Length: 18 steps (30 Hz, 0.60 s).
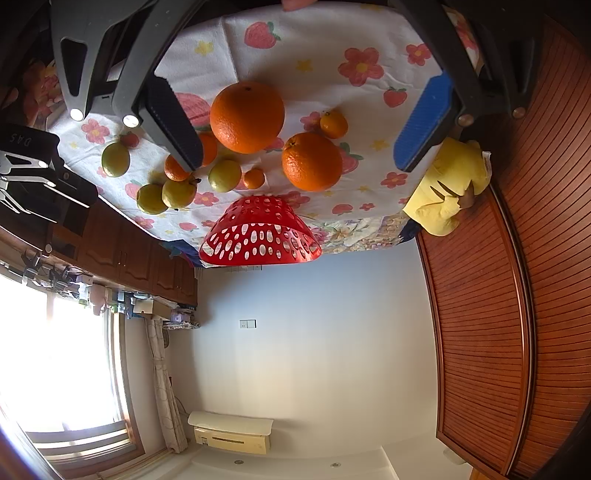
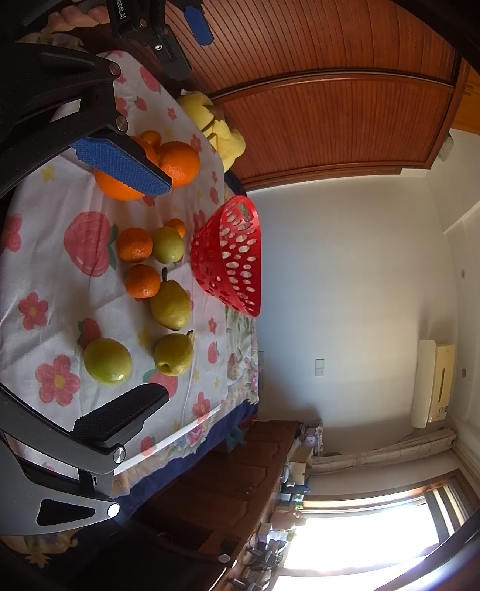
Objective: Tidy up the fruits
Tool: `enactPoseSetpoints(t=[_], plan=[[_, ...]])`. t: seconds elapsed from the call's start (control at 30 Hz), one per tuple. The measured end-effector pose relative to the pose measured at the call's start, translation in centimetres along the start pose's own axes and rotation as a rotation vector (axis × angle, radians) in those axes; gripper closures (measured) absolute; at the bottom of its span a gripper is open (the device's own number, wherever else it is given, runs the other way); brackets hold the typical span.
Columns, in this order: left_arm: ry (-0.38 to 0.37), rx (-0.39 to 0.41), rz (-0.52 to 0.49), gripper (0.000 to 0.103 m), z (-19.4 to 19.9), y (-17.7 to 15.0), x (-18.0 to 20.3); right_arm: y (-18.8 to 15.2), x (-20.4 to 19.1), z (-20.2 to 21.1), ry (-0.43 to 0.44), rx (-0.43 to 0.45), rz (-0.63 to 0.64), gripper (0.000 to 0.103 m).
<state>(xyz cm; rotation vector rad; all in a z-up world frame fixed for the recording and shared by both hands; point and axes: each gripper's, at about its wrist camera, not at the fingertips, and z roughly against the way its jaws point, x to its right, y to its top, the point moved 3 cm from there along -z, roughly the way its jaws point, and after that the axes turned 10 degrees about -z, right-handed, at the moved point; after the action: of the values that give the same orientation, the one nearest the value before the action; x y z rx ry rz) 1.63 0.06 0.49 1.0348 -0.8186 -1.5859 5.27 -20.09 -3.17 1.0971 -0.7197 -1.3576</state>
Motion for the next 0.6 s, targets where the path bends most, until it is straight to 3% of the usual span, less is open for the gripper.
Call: enactPoseSetpoints(t=[0.6], plan=[[-0.001,0.011,0.003,0.000,0.45,0.36,-0.20,0.00,-0.03,0.05,0.000,0.001,0.001,0.000]])
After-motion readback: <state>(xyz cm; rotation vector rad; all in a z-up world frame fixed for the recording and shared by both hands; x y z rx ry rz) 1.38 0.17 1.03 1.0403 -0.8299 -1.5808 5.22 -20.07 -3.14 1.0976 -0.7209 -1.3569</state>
